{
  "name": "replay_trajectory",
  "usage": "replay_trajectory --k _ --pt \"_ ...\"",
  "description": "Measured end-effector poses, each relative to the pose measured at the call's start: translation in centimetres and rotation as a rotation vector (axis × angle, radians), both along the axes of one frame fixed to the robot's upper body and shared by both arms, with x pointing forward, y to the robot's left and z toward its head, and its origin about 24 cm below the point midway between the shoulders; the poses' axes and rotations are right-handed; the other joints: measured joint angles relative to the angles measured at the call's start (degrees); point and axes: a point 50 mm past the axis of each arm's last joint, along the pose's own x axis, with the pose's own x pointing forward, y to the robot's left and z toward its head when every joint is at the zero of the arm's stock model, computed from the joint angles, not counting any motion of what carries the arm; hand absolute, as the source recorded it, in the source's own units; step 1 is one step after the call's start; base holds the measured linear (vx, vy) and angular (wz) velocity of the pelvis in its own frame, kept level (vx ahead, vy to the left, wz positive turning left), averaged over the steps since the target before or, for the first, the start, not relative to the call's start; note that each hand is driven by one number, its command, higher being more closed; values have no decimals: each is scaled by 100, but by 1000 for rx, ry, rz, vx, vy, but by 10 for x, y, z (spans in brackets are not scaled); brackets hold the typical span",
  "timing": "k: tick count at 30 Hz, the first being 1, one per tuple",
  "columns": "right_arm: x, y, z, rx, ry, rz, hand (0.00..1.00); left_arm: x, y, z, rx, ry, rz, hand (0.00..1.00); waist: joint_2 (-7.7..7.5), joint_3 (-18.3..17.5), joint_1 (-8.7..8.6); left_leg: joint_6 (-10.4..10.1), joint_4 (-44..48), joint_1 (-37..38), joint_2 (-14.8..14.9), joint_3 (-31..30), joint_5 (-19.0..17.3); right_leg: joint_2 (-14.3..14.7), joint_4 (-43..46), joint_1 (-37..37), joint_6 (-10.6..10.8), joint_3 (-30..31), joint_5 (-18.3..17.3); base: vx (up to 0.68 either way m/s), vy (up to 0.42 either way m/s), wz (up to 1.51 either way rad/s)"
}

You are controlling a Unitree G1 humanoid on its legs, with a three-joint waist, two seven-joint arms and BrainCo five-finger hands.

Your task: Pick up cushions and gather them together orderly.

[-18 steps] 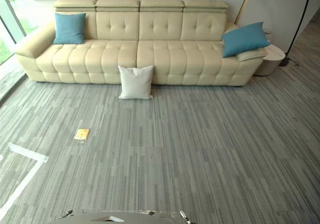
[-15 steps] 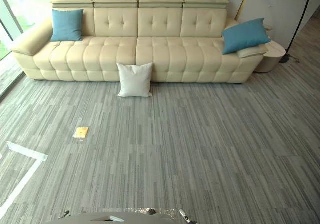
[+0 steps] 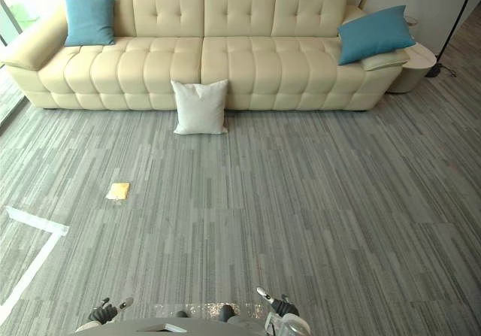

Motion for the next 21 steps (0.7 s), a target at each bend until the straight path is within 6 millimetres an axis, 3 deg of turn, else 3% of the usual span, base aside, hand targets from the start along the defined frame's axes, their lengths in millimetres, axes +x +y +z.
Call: replay_trajectory --k 16,21 --pt "0 4 -1 10 1 2 0 1 2 0 -12 -7 2 0 -98 58 9 -3 -108 67 1 57 22 10 0 -2 25 40 -18 -7 -2 -1" --pt "2 4 0 4 1 30 0 2 4 1 -2 -8 -9 0 -137 98 58 1 -109 19 27 335 -18 47 -1 -148 28 323 -17 -39 -4 -26"
